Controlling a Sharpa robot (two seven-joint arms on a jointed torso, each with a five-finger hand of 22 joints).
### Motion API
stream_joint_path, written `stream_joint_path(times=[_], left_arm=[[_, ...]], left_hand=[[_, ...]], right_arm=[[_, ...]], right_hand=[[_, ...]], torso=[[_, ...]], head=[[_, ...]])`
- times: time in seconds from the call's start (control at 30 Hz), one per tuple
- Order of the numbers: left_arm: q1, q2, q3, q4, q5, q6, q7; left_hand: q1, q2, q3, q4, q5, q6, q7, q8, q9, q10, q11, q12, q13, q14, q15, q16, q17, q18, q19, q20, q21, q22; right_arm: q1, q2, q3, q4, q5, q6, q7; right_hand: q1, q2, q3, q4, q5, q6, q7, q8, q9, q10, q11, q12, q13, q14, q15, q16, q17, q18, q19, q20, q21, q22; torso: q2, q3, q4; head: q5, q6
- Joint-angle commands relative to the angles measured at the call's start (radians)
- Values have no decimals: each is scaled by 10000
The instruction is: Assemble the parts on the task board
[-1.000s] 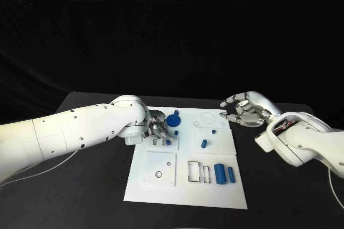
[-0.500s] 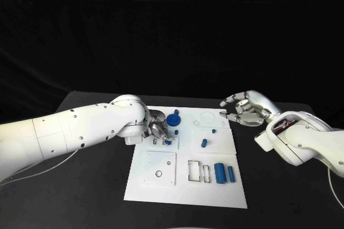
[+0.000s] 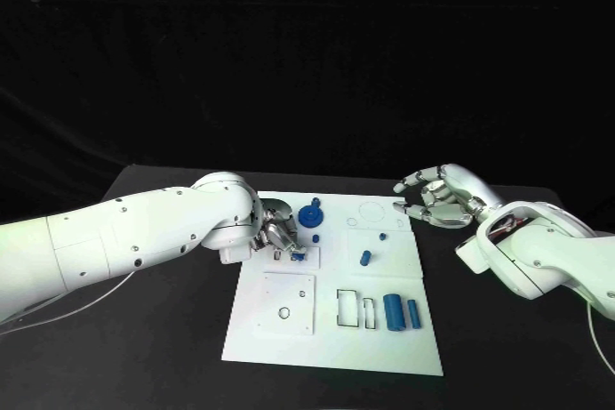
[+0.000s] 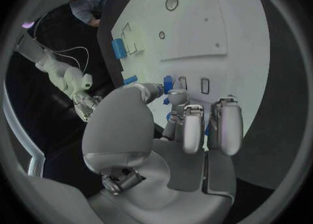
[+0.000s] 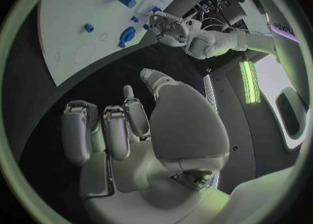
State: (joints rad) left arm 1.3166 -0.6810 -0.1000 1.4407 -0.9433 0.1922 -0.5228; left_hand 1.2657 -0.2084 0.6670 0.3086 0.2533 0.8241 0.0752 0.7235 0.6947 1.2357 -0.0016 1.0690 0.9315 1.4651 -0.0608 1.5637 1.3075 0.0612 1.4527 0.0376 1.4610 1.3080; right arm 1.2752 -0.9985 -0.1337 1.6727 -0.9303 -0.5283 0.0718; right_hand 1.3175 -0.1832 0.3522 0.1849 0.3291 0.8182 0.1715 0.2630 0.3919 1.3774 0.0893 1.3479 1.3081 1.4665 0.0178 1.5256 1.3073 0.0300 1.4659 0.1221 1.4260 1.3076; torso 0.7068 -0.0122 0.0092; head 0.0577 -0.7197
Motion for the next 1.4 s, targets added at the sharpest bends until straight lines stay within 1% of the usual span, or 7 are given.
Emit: stream_joint_path(times=[0.03, 0.23, 0.33, 0.4, 0.63, 0.97, 1.4], left_arm=[[-5, -147, 26, 250, 663, -981, 230], [-95, -430, 18, 635, 417, -1855, 391], [-176, -575, 5, 832, 77, -2333, 455], [-228, -650, -3, 931, -139, -2555, 479], [-414, -791, -75, 1120, -1040, -3094, 356], [-558, -727, -157, 1062, -1702, -3029, 200], [-582, -664, -169, 987, -1830, -2448, 97]], left_hand=[[-149, -83, 2024, -1988, 75, 128, -17, 41, 229, 132, -27, 113, 90, 1043, -39, 42, 2592, -84, -36, -14, 28, 123], [-280, -202, 2176, -2128, 242, 248, -49, 48, 270, 325, -62, 279, 289, 1057, -62, 71, 2633, -86, -22, -41, 40, 146], [-388, -306, 2259, -2205, 496, 352, -82, 52, 297, 470, -91, 400, 435, 1057, -93, 71, 2633, -99, 16, -69, 72, 213], [-473, -398, 2312, -2259, 856, 444, -112, 62, 322, 591, -121, 507, 564, 1057, -121, 71, 2633, -119, 68, -94, 117, 309], [-598, -541, 2350, -2360, 1183, 601, -170, 60, 360, 830, -176, 740, 859, 1057, -169, 71, 2633, -152, 154, -135, 193, 474], [-637, -586, 2364, -2392, 1264, 669, -197, 62, 374, 941, -203, 857, 1001, 1057, -192, 71, 2633, -165, 190, -153, 224, 541], [-709, -609, 2389, -2397, 1416, 725, -222, 61, 395, 1000, -225, 895, 1050, 1057, -216, 71, 2633, -168, 200, -165, 232, 555]], right_arm=[[-5, -12, 3, 19, 14, -6, 88], [-9, -32, 3, 2, 25, -32, 124], [-11, -50, 3, -8, 49, -39, 139], [-13, -58, 3, -11, 57, -41, 147], [-20, -83, 2, -31, 69, -35, 157], [-27, -79, 1, -63, 73, -46, 178], [-34, -53, 1, -87, 78, -40, 193]], right_hand=[[-33, -88, 56, 15, 68, 65, -18, 36, 15, 28, -63, -4, 521, 737, -95, -51, 1405, 111, 116, -88, -57, 1521], [-48, -92, 57, 25, 68, 67, -19, 42, 16, 35, -63, 3, 526, 737, -94, -51, 1405, 108, 122, -89, -49, 1528], [-70, -98, 58, 39, 64, 69, -20, 49, 17, 34, -63, 1, 523, 740, -95, -48, 1414, 109, 120, -90, -54, 1525], [-70, -98, 58, 39, 64, 69, -20, 49, 17, 34, -63, 1, 523, 740, -95, -48, 1414, 109, 120, -90, -54, 1525], [-98, -105, 57, 58, 60, 71, -22, 58, 18, 40, -64, 7, 526, 741, -96, -48, 1417, 110, 120, -91, -57, 1524], [-98, -105, 57, 58, 60, 71, -22, 58, 18, 40, -64, 7, 526, 741, -96, -48, 1417, 110, 120, -91, -57, 1524], [-120, -107, 59, 74, 60, 72, -24, 66, 18, 34, -65, -1, 516, 740, -96, -50, 1413, 110, 119, -91, -62, 1521]], torso=[[8, 6, 19], [11, 0, 34], [-1, 0, 46], [-10, 2, 58], [-9, 7, 63], [8, 5, 15], [18, 13, 34]], head=[[2, 3], [-38, -12], [-42, -28], [-58, -37], [-126, -39], [-68, -90], [-55, -161]])
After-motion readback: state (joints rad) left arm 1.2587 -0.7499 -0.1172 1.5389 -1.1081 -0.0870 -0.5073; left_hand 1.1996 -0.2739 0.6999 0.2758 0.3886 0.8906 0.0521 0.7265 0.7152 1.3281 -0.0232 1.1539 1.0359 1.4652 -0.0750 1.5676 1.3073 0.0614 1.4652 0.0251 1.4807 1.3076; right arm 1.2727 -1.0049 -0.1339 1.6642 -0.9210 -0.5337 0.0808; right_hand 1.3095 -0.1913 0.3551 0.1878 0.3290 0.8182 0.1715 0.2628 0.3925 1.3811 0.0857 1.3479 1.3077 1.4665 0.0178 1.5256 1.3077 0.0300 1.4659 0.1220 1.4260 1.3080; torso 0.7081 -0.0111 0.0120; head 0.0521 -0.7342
